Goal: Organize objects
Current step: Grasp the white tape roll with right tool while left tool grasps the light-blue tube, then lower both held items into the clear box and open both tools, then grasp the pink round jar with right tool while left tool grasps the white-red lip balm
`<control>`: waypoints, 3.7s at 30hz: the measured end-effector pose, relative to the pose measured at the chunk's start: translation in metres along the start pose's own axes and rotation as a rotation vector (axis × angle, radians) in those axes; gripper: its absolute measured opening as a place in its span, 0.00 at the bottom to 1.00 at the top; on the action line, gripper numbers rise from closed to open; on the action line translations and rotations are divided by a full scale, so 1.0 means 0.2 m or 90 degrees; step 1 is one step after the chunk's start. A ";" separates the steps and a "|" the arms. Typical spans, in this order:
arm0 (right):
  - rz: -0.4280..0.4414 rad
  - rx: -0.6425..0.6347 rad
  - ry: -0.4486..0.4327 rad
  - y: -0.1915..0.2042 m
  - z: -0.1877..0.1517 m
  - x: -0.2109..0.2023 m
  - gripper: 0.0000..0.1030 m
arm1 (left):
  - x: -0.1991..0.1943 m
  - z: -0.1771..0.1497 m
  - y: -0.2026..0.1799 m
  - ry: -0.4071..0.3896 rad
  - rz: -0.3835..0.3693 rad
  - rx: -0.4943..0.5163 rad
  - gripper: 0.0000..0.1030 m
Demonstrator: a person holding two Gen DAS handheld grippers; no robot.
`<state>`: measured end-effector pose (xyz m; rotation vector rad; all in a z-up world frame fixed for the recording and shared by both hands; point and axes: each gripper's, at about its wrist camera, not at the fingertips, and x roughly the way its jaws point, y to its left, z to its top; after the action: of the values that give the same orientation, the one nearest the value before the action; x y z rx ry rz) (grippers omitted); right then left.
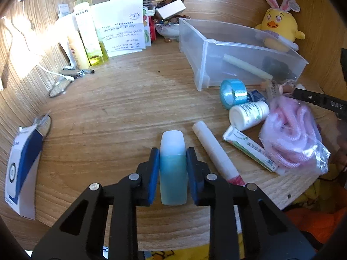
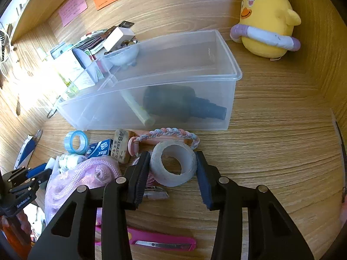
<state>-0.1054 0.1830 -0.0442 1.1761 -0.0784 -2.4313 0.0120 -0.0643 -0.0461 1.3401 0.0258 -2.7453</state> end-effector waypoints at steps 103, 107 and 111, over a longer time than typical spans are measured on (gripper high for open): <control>-0.052 -0.127 0.032 0.10 -0.02 0.03 0.72 | 0.03 -0.01 -0.09 0.002 -0.004 0.015 0.81; -0.038 -0.113 0.035 0.10 -0.02 0.05 0.64 | 0.02 -0.01 -0.11 -0.012 -0.009 0.028 0.74; -0.046 -0.119 0.030 0.12 -0.02 0.06 0.49 | 0.02 -0.01 -0.13 -0.019 -0.022 0.037 0.61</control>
<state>-0.1001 0.1573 -0.0491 1.1679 0.2047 -2.4101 0.0090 -0.0394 -0.0506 1.3239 -0.0342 -2.8152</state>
